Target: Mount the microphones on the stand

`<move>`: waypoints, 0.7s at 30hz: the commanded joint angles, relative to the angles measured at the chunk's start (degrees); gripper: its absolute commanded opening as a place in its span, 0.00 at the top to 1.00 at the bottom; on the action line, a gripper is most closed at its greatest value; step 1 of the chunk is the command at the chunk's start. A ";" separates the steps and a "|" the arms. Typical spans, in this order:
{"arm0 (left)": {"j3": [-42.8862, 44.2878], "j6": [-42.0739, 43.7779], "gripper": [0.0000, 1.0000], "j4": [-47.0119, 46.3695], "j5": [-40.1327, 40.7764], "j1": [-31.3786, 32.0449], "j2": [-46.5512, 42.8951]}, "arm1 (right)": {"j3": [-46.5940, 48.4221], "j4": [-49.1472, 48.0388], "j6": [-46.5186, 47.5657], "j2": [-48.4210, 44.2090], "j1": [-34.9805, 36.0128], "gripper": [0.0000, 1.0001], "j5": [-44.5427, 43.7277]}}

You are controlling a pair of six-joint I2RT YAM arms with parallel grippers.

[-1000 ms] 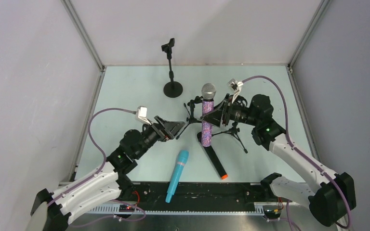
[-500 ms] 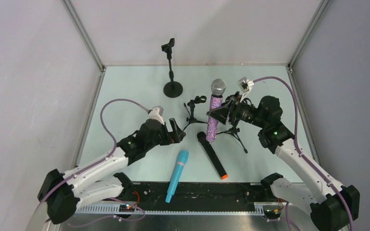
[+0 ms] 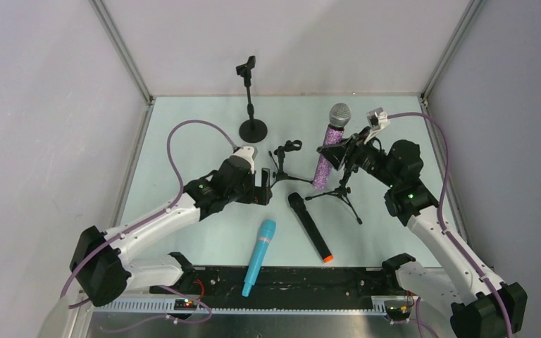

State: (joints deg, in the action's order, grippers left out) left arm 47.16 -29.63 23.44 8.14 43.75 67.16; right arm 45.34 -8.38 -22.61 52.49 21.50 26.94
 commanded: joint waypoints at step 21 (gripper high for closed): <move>4.29 2.23 0.00 4.26 1.39 -0.15 1.05 | 2.38 -16.58 16.37 2.02 -1.64 1.00 -25.46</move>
State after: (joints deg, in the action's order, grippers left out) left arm 50.06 -26.00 27.77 9.50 43.75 67.53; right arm 45.34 -16.82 -10.66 54.04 20.01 5.52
